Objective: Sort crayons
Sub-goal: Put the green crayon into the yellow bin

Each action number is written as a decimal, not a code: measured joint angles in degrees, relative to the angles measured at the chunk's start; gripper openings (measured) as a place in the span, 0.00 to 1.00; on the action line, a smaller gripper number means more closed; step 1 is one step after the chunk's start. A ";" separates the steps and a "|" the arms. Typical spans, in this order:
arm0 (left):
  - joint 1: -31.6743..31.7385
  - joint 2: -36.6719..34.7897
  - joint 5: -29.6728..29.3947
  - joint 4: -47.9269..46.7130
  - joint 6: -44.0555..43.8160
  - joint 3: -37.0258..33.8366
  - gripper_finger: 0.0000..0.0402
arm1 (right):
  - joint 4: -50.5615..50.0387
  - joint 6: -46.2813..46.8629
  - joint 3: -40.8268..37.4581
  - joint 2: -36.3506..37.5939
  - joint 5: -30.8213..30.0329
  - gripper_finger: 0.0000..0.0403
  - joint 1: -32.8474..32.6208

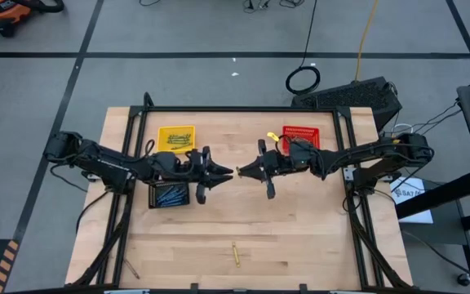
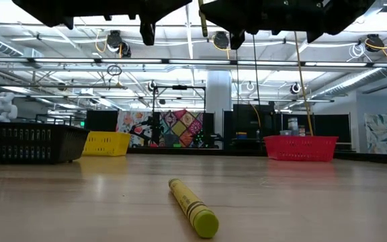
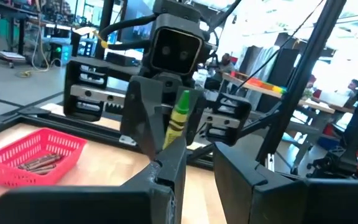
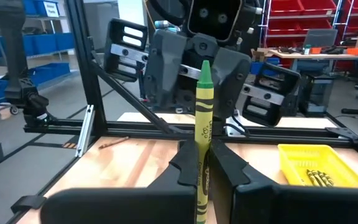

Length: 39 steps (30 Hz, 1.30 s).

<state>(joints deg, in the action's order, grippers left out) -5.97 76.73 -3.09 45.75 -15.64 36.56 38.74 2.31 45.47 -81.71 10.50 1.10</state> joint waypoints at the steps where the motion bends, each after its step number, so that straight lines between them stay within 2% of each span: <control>1: 0.16 0.00 0.00 -0.04 -0.02 0.02 0.21 | 0.02 0.08 0.00 0.00 0.00 0.00 0.00; 15: 1.17 1.66 -0.03 0.67 -0.13 0.02 0.21 | 2.47 2.77 0.00 -0.93 -2.09 0.00 0.00; 25: 2.04 1.60 -0.02 0.41 -0.10 1.05 0.21 | 2.28 2.96 3.05 -5.10 -1.36 0.00 0.00; 39: 3.10 1.64 1.40 -1.43 -0.12 1.04 0.21 | 2.08 2.60 3.54 -5.03 0.02 0.00 0.02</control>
<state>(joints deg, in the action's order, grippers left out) -2.87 78.37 -1.70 44.31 -15.76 37.59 40.82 4.91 49.01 -86.74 10.52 1.13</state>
